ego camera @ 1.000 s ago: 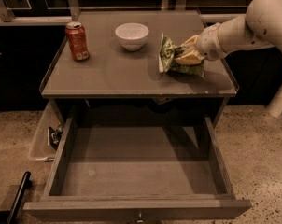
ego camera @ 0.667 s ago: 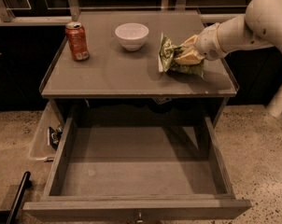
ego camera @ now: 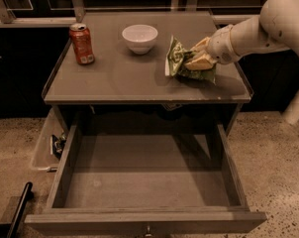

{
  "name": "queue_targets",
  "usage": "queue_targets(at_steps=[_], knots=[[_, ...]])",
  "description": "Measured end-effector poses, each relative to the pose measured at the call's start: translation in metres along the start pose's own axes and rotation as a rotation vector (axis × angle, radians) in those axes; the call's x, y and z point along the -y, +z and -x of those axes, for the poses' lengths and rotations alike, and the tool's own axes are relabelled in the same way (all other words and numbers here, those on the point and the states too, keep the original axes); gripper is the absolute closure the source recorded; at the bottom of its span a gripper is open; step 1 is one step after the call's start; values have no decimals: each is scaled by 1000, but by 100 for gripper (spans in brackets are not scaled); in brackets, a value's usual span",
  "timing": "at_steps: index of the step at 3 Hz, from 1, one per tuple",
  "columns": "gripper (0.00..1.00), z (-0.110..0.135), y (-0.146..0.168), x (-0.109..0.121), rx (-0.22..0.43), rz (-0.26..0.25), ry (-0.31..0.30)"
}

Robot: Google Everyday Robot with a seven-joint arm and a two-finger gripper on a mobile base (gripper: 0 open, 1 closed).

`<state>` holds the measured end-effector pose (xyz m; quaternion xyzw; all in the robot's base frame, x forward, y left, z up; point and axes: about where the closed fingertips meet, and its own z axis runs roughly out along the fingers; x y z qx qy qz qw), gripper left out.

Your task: Pick green jalapeno chip bag from top drawer and place on counter

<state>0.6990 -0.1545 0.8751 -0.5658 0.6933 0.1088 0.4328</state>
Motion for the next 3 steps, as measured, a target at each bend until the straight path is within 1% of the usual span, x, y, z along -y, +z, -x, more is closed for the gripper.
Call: queue_targets(at_steps=[1,2,3], knots=[[12,0,0,0,0,0,0],[0,0,0,0,0,0,0],[0,0,0,0,0,0,0]])
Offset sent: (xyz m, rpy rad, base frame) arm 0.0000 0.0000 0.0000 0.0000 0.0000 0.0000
